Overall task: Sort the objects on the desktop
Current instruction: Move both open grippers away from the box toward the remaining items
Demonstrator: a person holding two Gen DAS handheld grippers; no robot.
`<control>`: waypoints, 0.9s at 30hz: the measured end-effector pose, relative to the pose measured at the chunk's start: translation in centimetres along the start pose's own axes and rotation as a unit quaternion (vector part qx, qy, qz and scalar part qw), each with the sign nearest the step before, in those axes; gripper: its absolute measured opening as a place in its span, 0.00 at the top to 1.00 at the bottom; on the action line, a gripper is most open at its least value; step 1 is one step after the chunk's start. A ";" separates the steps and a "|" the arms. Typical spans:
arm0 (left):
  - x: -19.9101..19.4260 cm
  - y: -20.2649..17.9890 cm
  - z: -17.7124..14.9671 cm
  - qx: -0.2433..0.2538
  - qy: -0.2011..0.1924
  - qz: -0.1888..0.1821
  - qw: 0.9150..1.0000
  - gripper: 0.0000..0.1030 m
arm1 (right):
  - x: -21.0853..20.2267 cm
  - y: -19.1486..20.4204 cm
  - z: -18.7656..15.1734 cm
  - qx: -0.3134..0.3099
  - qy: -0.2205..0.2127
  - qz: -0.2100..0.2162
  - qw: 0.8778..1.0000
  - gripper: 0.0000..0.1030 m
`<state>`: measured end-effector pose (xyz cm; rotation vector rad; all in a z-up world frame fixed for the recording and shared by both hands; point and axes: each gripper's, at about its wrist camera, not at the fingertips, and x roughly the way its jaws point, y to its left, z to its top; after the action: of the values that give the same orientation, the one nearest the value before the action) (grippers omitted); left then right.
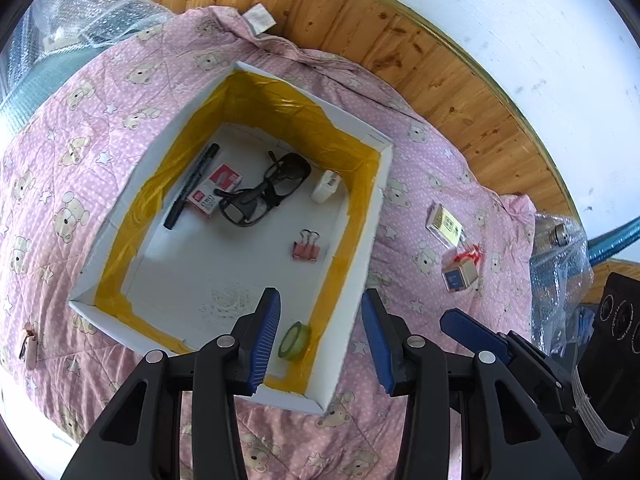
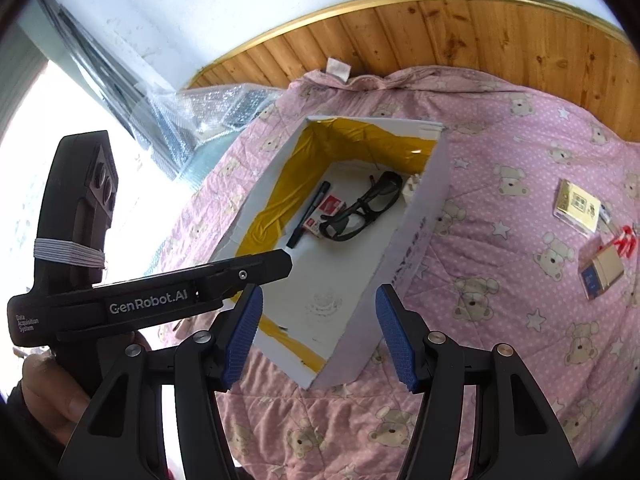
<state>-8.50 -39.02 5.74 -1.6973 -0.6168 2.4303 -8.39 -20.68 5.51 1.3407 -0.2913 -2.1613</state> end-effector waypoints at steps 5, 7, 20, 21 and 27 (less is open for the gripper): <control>1.4 -3.0 -0.7 0.033 0.020 -0.003 0.999 0.57 | -1.5 -3.6 -1.5 0.047 -0.011 -0.016 0.999 0.40; 2.1 -4.3 -0.9 0.046 0.029 -0.003 0.998 0.57 | -2.2 -5.0 -2.2 0.067 -0.017 -0.021 0.997 0.40; 7.5 -15.1 -1.0 0.152 0.079 -0.019 0.985 0.57 | -6.6 -14.2 -5.1 0.179 -0.058 -0.065 0.980 0.40; 7.9 -15.8 -1.0 0.157 0.083 -0.020 0.984 0.57 | -6.8 -14.7 -5.2 0.185 -0.060 -0.068 0.979 0.40; 10.5 -19.1 -0.4 0.187 0.100 -0.023 0.977 0.52 | -7.2 -18.1 -5.6 0.222 -0.069 -0.083 0.969 0.40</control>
<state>-14.60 -18.21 3.89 -1.7105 -0.1580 2.1358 -7.54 -1.23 -0.15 1.4950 -0.7821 -2.4282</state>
